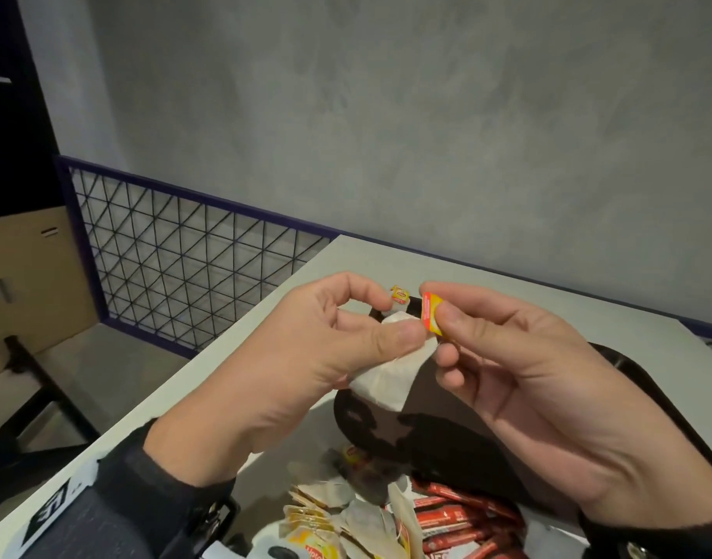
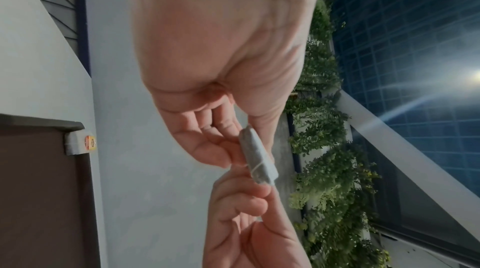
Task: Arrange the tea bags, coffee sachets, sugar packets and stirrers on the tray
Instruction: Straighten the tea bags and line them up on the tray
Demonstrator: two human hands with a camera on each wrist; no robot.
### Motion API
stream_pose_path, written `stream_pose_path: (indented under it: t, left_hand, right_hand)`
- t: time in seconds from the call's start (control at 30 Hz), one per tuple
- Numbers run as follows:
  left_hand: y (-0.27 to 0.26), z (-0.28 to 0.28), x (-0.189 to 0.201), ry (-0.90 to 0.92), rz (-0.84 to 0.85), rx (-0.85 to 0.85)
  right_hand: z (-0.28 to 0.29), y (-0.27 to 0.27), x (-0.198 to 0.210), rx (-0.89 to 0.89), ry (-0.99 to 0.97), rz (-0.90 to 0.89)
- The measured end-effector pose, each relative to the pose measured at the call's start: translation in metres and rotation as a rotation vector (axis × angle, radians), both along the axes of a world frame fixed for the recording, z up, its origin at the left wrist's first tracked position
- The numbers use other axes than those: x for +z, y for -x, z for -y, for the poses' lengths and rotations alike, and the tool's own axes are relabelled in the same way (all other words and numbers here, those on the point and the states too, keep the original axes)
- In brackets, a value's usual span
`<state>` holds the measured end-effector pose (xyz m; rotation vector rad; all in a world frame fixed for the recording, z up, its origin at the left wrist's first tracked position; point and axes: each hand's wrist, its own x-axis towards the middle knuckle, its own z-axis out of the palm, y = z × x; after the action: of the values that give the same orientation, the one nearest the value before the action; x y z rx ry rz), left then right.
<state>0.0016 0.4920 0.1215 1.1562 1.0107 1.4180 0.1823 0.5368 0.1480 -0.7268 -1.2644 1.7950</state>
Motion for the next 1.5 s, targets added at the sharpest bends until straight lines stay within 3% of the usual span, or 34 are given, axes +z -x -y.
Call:
stream_pose_path:
  t: [0.27,0.4,0.63,0.8,1.0,1.5]
  left_hand:
    - [-0.0021,0.0006,0.0012,-0.075,-0.009,-0.001]
    - [-0.0021,0.0005,0.0019,-0.068,0.04,-0.014]
    - [-0.0008,0.0003,-0.0002,-0.041,-0.037,0.023]
    - [-0.0001,-0.0019,-0.0021,-0.023,-0.047,0.016]
    - [0.0023,-0.0008,-0.001,-0.054,0.056,-0.034]
    - [0.001,-0.0027,-0.0052,-0.098,-0.063,-0.006]
  right_hand:
    - [0.0019,-0.0054,0.0032,0.008,-0.184,0.195]
    - [-0.0004,-0.0074,0.0023,-0.005,-0.216,0.212]
    - [0.0024,-0.0062,0.0001,0.031,-0.332,0.241]
    - [0.0028,-0.0039,-0.0016,-0.066,-0.391,0.201]
    - [-0.0008,-0.0042,-0.0025,-0.161,-0.408,0.182]
    - [-0.0012,-0.0071,-0.0044,-0.108,-0.528,0.296]
